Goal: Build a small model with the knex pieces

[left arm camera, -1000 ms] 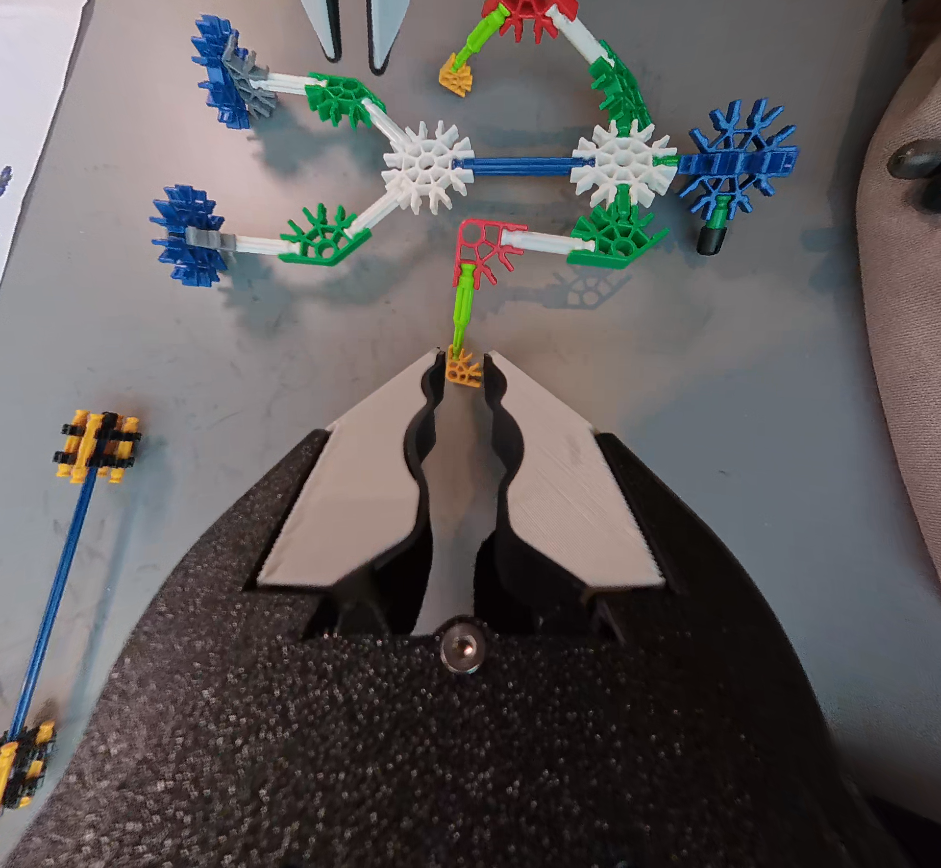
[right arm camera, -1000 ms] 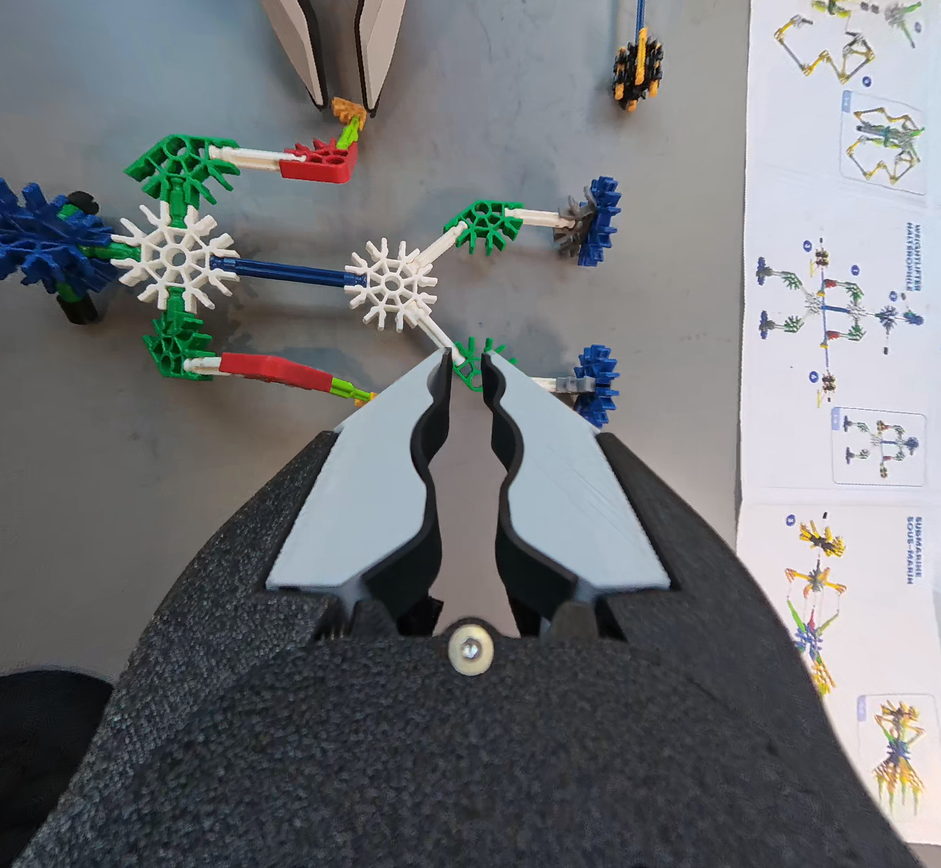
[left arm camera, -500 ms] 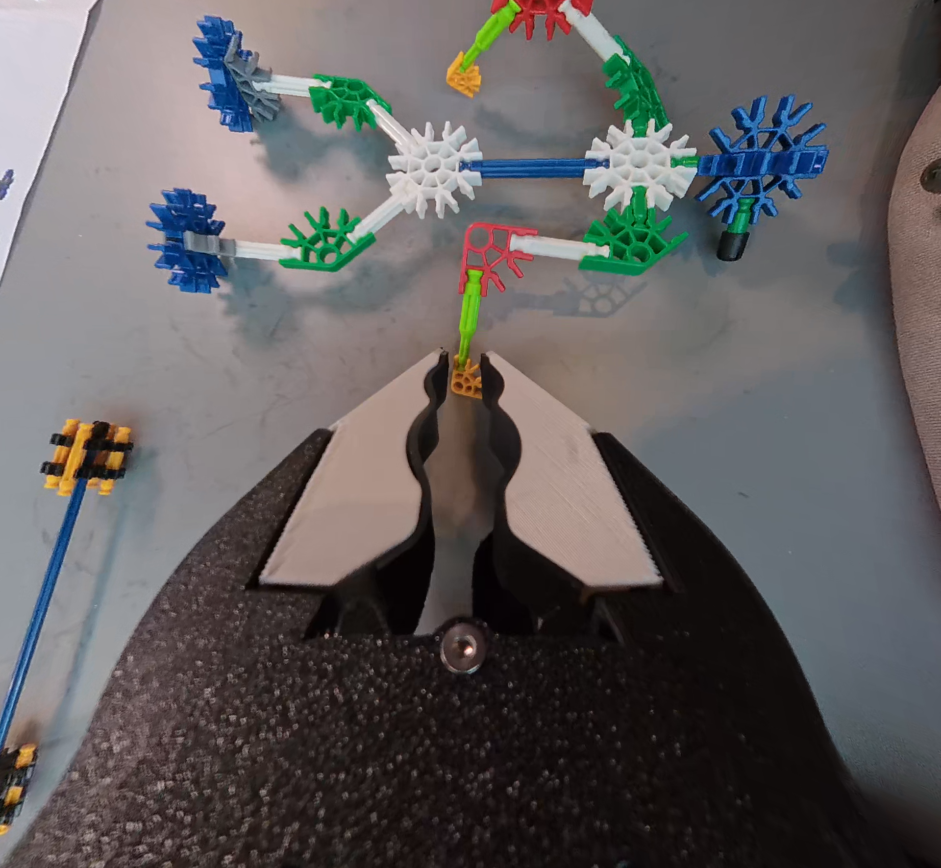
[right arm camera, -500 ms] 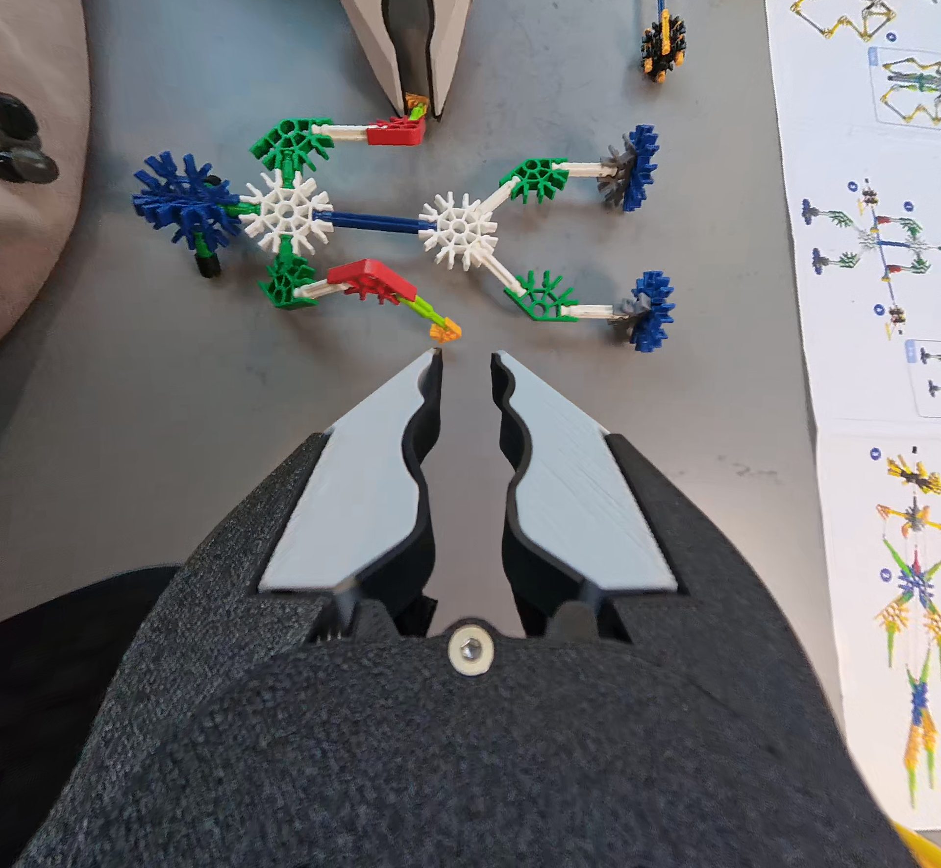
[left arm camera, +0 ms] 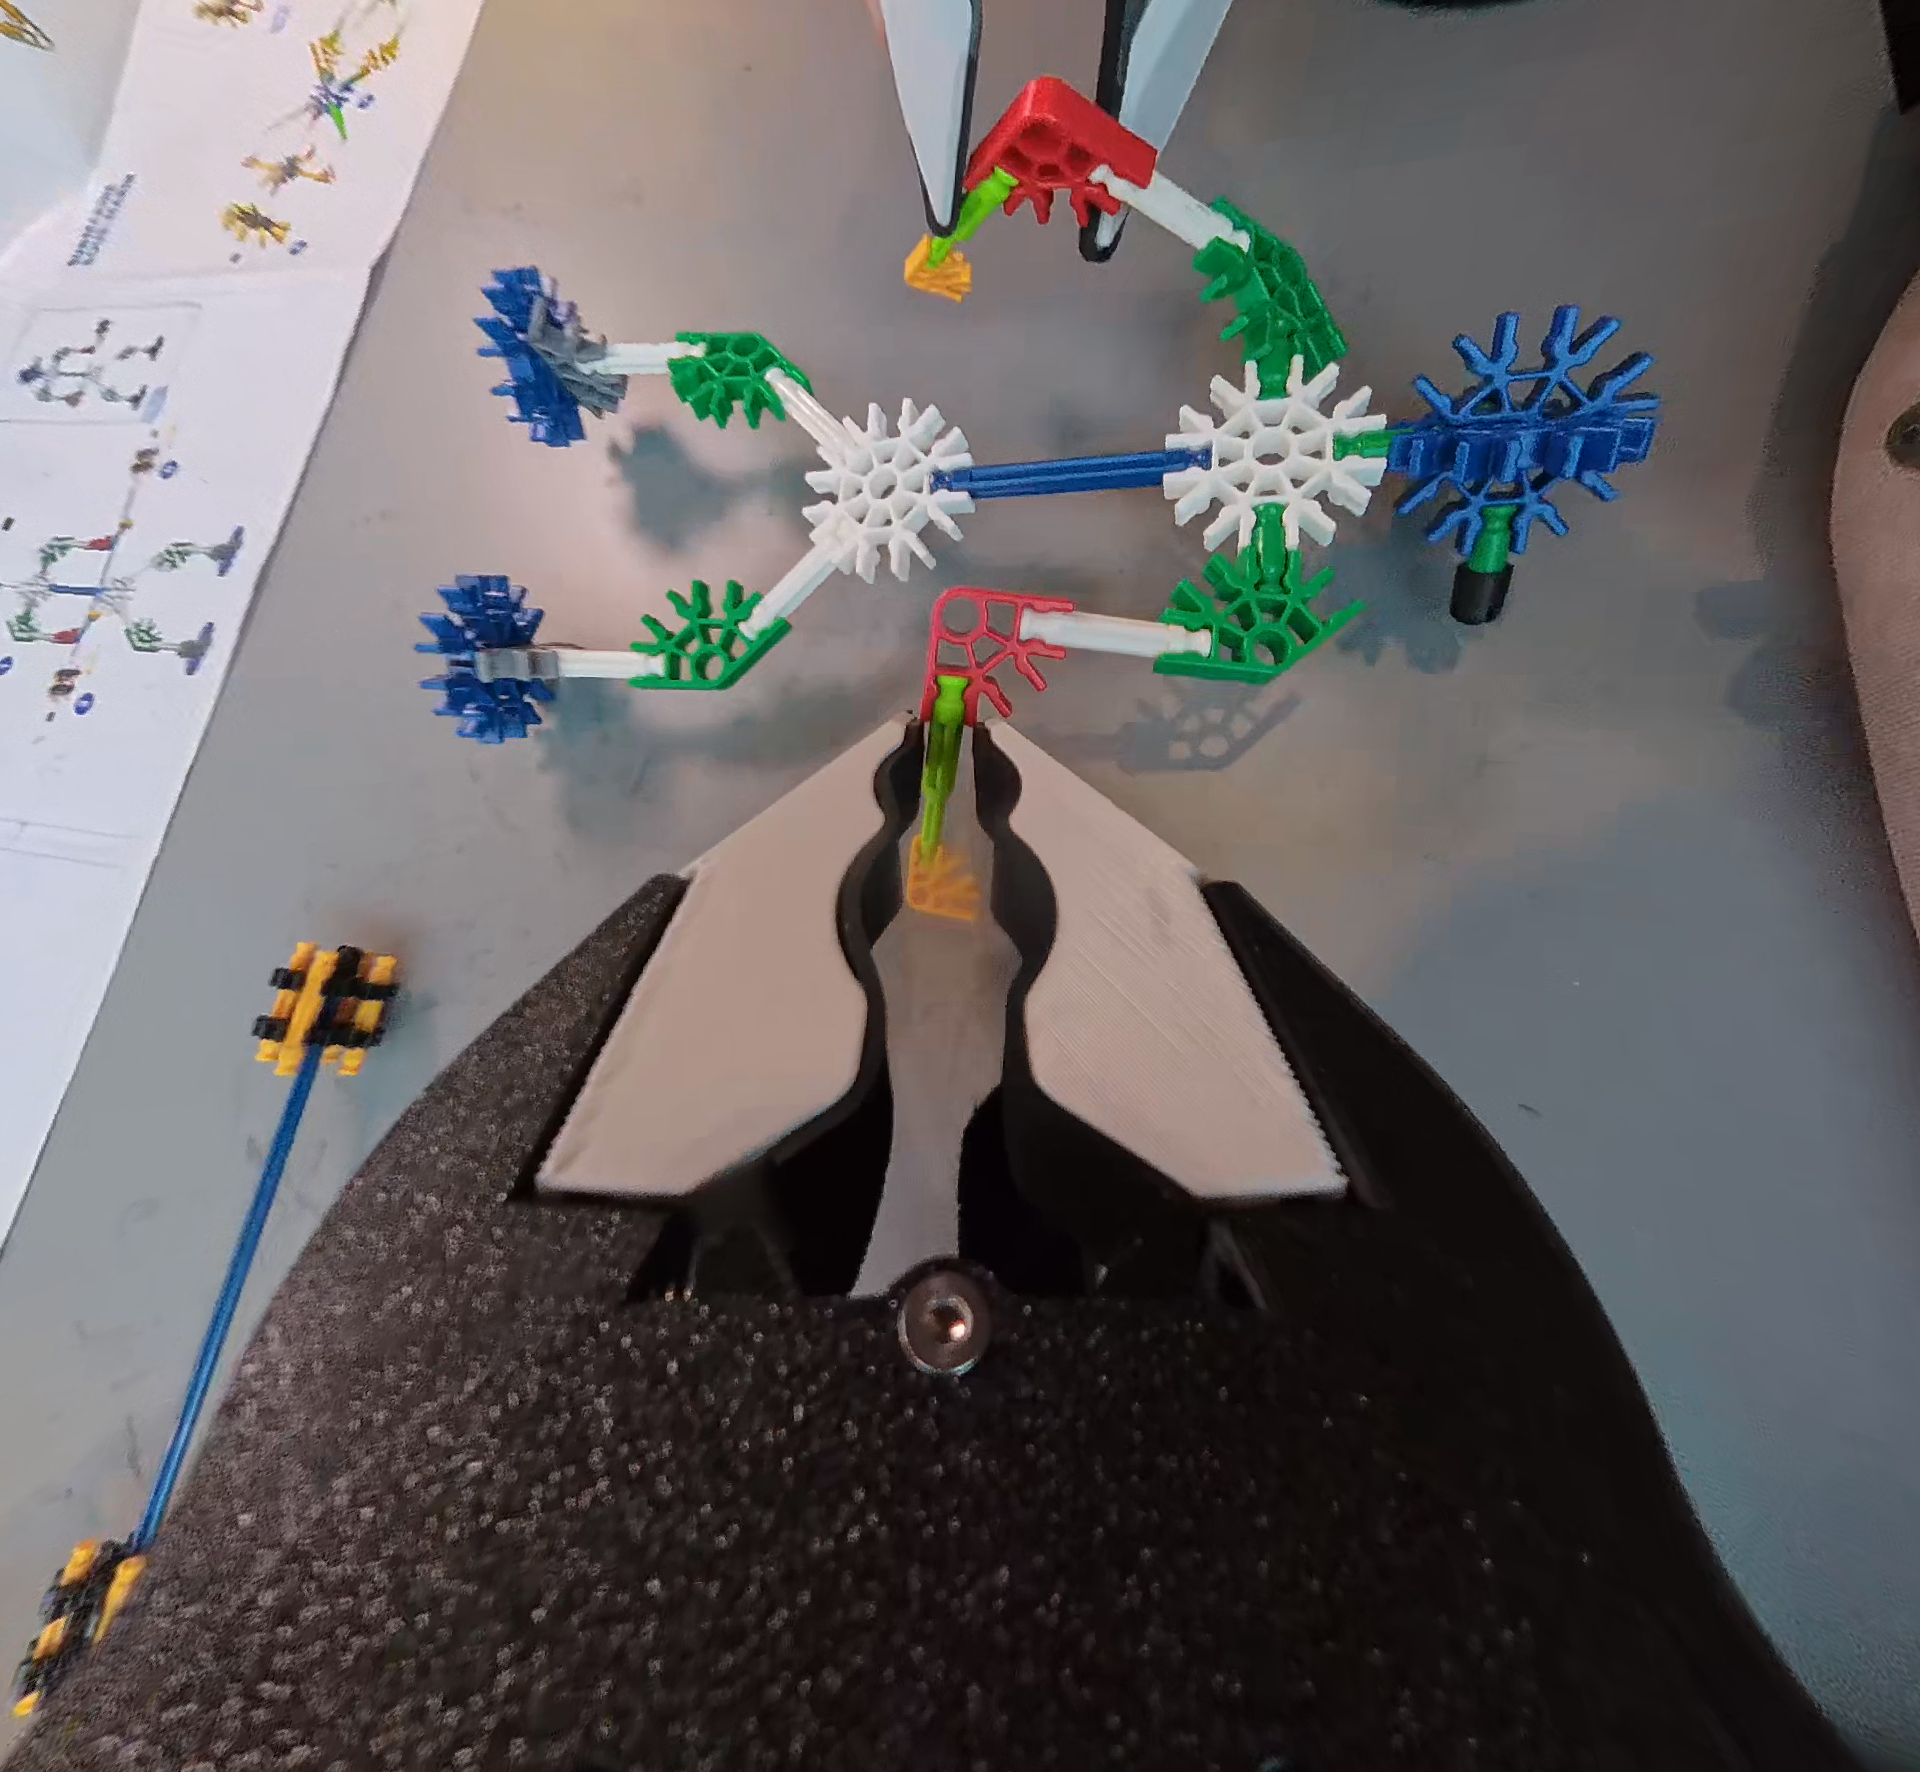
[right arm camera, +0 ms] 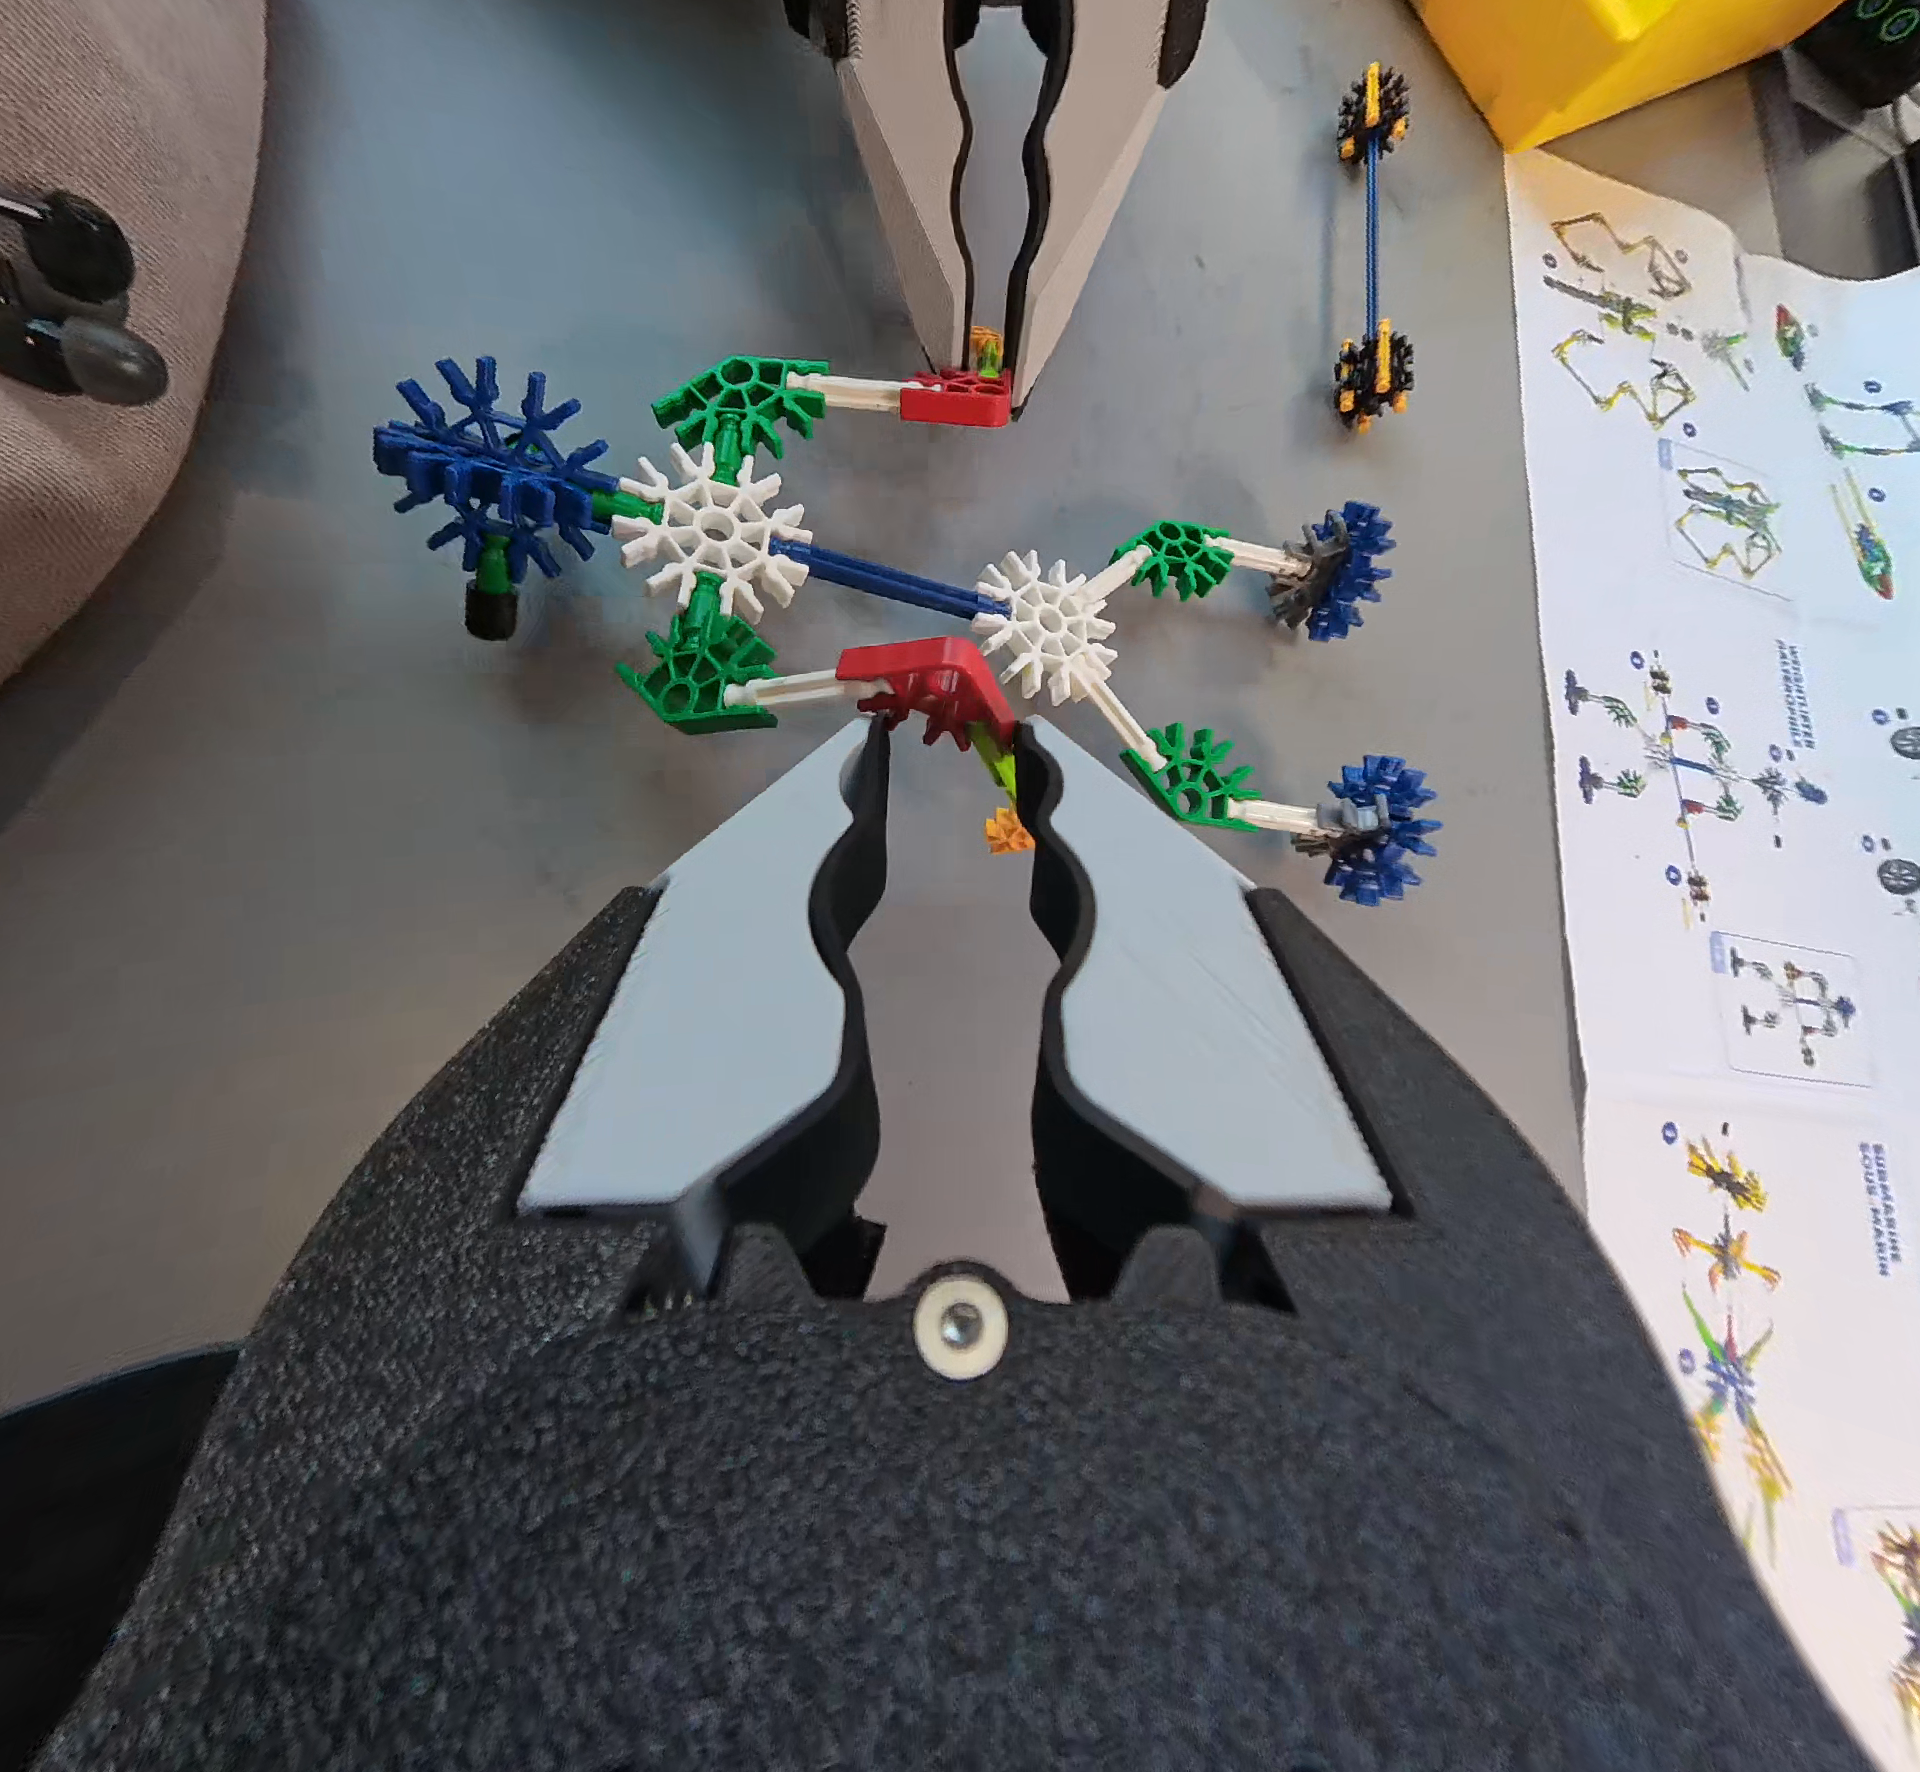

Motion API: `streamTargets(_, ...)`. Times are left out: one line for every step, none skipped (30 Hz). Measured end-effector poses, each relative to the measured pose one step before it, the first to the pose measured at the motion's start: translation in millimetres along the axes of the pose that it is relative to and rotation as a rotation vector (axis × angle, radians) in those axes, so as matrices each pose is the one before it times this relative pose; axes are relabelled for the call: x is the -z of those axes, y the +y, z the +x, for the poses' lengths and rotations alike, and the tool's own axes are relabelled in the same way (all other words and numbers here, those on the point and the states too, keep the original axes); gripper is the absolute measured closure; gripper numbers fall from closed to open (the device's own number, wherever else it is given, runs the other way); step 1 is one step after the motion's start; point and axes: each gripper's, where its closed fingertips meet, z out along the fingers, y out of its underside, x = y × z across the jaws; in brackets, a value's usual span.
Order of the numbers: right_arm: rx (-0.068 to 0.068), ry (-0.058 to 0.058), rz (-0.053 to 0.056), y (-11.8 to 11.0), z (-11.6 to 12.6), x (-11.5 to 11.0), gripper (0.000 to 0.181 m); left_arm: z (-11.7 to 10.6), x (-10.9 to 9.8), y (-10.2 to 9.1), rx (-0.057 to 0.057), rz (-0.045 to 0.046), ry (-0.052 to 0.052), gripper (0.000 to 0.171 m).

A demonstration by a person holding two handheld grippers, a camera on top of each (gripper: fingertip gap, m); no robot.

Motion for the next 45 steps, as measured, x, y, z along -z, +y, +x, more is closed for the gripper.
streamTargets(-0.0290,-0.0017,0.0246,-4.50,1.21,4.15,0.158,-3.03,5.37,-5.89,0.0094,0.02795,-0.0133,0.163)
streamTargets(-0.0403,-0.0027,0.0294,-5.94,1.35,4.98,0.158,-3.10,5.90,-6.45,0.0107,0.02790,-0.0118,0.163)
streamTargets(-0.0560,-0.0040,0.0273,-6.47,1.65,5.43,0.159,-2.04,6.40,-7.12,0.0107,0.02845,-0.0058,0.163)
streamTargets(-0.0723,-0.0159,0.0233,-7.07,0.04,5.76,0.159,-0.46,6.72,-8.29,0.0134,0.02892,0.0029,0.163)
streamTargets(-0.0938,-0.0314,0.0104,-7.04,-2.98,5.70,0.158,2.22,7.17,-9.53,0.0160,0.02881,0.0163,0.163)
streamTargets(-0.1138,-0.0410,0.0110,-8.27,-5.59,5.92,0.158,4.26,7.57,-9.96,0.0184,0.02622,0.0286,0.163)
streamTargets(-0.1170,-0.0631,0.0222,-9.96,-9.78,6.24,0.158,6.44,7.98,-9.85,0.0267,0.02263,0.0460,0.163)
streamTargets(-0.0980,-0.0684,0.0332,-10.41,-11.12,6.05,0.158,7.50,8.31,-11.51,0.0386,0.03072,0.0589,0.164)
streamTargets(-0.0811,-0.0491,0.0356,-9.58,-7.48,5.26,0.159,4.51,7.82,-13.29,0.0471,0.04378,0.0449,0.164)
streamTargets(-0.0715,-0.0335,0.0327,-7.84,-3.24,4.29,0.159,0.28,6.11,-11.30,0.0553,0.03360,0.0265,0.164)
streamTargets(-0.0661,-0.0194,0.0236,-5.12,1.72,2.99,0.159,-2.97,3.42,-6.96,0.0636,0.01175,0.0184,0.164)
streamTargets(-0.0580,-0.0028,0.0086,-1.40,7.26,1.28,0.159,-5.77,0.40,-2.35,0.0681,-0.00495,0.0143,0.164)
streamTargets(-0.0462,0.0156,-0.0031,1.71,13.48,-0.05,0.159,-9.23,-2.74,1.91,0.0644,-0.01482,0.0061,0.164)
streamTargets(-0.0483,0.0142,0.0054,1.81,16.05,-0.92,0.159,-12.45,-4.93,5.25,0.0560,-0.01758,-0.0024,0.165)
streamTargets(-0.0657,0.0078,0.0191,0.27,16.99,-1.36,0.160,-15.31,-6.11,6.02,0.0598,-0.01079,-0.0117,0.165)
streamTargets(-0.0631,0.0011,0.0194,-0.21,16.36,-1.58,0.161,-15.48,-6.59,6.68,0.0647,-0.01244,-0.0116,0.165)
streamTargets(-0.0446,0.0072,0.0121,0.64,15.97,-1.74,0.161,-12.93,-6.64,6.35,0.0538,-0.01091,-0.0049,0.165)
streamTargets(-0.0248,0.0148,0.0092,0.56,14.86,-1.43,0.162,-11.81,-5.79,5.93,0.0296,-0.01055,-0.0129,0.165)
streamTargets(-0.0188,0.0128,0.0121,-0.33,12.23,-0.93,0.162,-12.19,-4.87,5.97,0.0083,-0.01454,-0.0296,0.165)
streamTargets(-0.0177,0.0111,0.0096,-0.68,10.33,-0.30,0.162,-11.98,-4.35,6.90,0.0026,-0.02499,-0.0387,0.165)
streamTargets(-0.0081,0.0189,0.0013,-0.19,10.15,0.11,0.162,-12.39,-4.37,8.59,0.0001,-0.04142,-0.0492,0.165)
streamTargets(-0.0030,0.0231,-0.0002,-0.34,9.65,0.24,0.162,-10.86,-4.38,7.82,-0.0125,-0.03820,-0.0500,0.165)
streamTargets(-0.0025,0.0179,0.0000,-0.42,7.69,0.16,0.162,-6.83,-3.92,5.27,-0.0180,-0.02349,-0.0359,0.164)
streamTargets(0.0057,0.0146,0.0032,-0.90,5.12,0.10,0.162,-3.97,-2.96,3.60,-0.0179,-0.01422,-0.0261,0.164)
streamTargets(0.0240,0.0182,0.0101,-2.19,3.09,0.46,0.161,-1.59,-1.67,2.35,-0.0165,-0.00923,-0.0156,0.164)
streamTargets(0.0464,0.0192,0.0109,-2.45,0.63,0.52,0.160,-0.39,-0.12,0.23,-0.0171,0.00297,-0.0094,0.163)
streamTargets(0.0583,0.0189,0.0058,-2.02,-1.33,0.37,0.160,-0.52,1.41,-1.58,-0.0153,0.01376,-0.0081,0.162)
streamTargets(0.0619,0.0162,0.0040,-2.21,-3.31,-0.22,0.160,-0.83,2.49,-1.86,-0.0115,0.01409,-0.0055,0.160)
streamTargets(0.0635,0.0160,-0.0003,-2.38,-4.76,-1.16,0.159,-1.16,3.21,-1.19,-0.0100,0.01042,-0.0041,0.158)
streamTargets(0.0655,0.0201,-0.0057,-2.31,-5.34,-2.06,0.158,-1.26,3.74,-0.44,-0.0120,0.00710,-0.0043,0.156)
streamTargets(0.0727,0.0205,-0.0136,-1.71,-6.10,-3.08,0.156,-1.11,3.94,-0.10,-0.0116,0.00475,-0.0064,0.154)
streamTargets(0.0737,0.0223,-0.0231,-0.91,-6.15,-4.19,0.155,-0.58,3.62,0.27,-0.0098,0.00244,-0.0055,0.154)
streamTargets(0.0749,0.0200,-0.0258,-0.89,-6.41,-5.10,0.152,1.06,2.64,0.74,-0.0087,-0.00202,0.0010,0.153)
streamTargets(0.0690,0.0190,-0.0257,-1.24,-5.62,-6.14,0.151,2.08,0.97,1.16,-0.0101,-0.00522,0.0042,0.152)
streamTargets(0.0545,0.0206,-0.0181,-3.03,-3.73,-6.57,0.149,1.81,-1.12,1.21,-0.0102,-0.00582,-0.0012,0.151)
streamTargets(0.0434,0.0265,-0.0017,-6.09,-0.98,-6.09,0.149,0.43,-3.26,1.47,-0.0091,-0.00765,-0.0108,0.151)
streamTargets(0.0405,0.0330,0.0095,-8.49,1.67,-4.99,0.149,0.29,-4.82,2.15,-0.0118,-0.01195,-0.0142,0.151)
streamTargets(0.0452,0.0470,0.0167,-9.87,5.75,-3.46,0.149,-0.28,-5.39,3.09,-0.0171,-0.01662,-0.0182,0.151)
streamTargets(0.0488,0.0554,0.0184,-10.20,8.77,-2.02,0.149,-1.44,-4.69,3.54,-0.0226,-0.02109,-0.0253,0.151)
streamTargets(0.0419,0.0538,0.0135,-9.02,10.20,-1.10,0.149,-2.73,-0.60,-2.17,-0.0273,0.01316,-0.0339,0.157)
streamTargets(0.0343,0.0472,0.0067,-6.66,10.50,-1.05,0.150,-0.24,0.08,0.99,-0.0196,-0.01200,-0.0098,0.159)
streamTargets(0.0247,0.0256,-0.0045,-2.85,7.96,-2.17,0.150,-1.15,0.24,0.90,-0.0090,-0.00916,-0.0097,0.162)
streamTargets(0.0028,-0.0088,-0.0172,1.50,3.42,-3.84,0.151,-1.26,0.37,-0.62,-0.0021,0.00662,-0.0081,0.165)
streamTargets(-0.0142,-0.0397,-0.0373,6.47,-0.62,-5.72,0.156,1.23,0.30,-0.37,0.0029,0.00768,0.0111,0.165)
streamTargets(-0.0233,-0.0352,-0.0355,7.80,0.05,-5.88,0.164,2.28,0.11,0.20,0.0081,0.00553,0.0202,0.165)
